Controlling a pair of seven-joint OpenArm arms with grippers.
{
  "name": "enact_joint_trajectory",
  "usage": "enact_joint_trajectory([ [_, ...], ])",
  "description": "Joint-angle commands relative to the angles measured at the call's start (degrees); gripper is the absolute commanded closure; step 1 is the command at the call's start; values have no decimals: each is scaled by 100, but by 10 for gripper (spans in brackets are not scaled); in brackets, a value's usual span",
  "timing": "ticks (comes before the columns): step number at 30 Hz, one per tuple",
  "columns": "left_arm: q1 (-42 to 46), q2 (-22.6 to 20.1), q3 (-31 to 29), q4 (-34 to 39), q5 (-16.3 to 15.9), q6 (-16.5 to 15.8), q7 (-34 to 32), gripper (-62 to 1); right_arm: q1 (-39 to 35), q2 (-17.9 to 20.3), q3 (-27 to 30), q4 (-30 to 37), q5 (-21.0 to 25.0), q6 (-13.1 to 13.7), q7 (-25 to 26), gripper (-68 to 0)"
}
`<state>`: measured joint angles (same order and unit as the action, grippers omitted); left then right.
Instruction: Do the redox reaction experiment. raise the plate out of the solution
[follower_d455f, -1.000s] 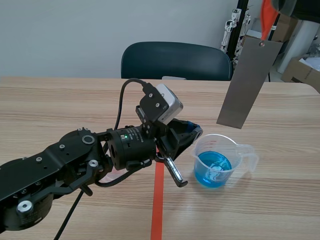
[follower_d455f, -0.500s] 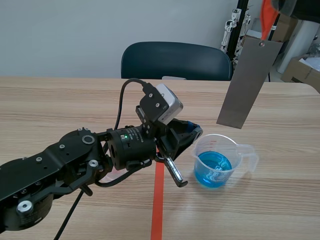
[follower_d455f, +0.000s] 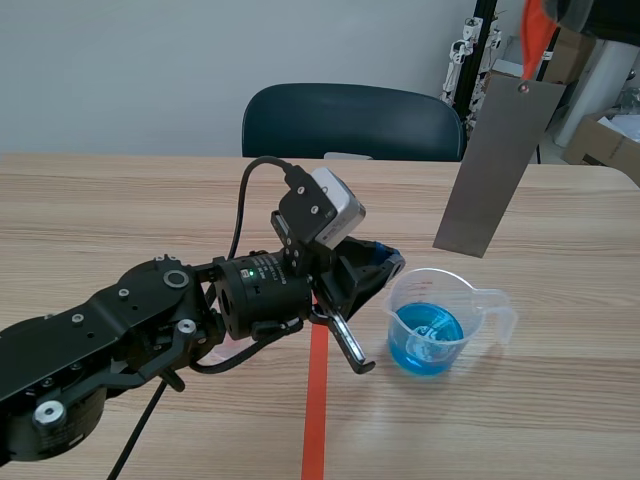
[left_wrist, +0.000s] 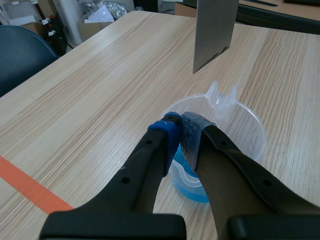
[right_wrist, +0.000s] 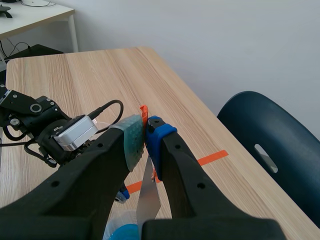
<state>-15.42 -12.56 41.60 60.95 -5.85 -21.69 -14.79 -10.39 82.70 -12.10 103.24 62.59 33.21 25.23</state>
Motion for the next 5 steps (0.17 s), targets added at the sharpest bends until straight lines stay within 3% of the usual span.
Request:
enact_joint_trajectory([
  [1, -68, -15, -59, 125, -37, -11, -79, -27, 57, 61, 96, 59, 87, -26, 109, -2],
  [5, -63, -20, -59, 125, -37, -11, -122, -27, 57, 61, 96, 59, 87, -26, 109, -2],
])
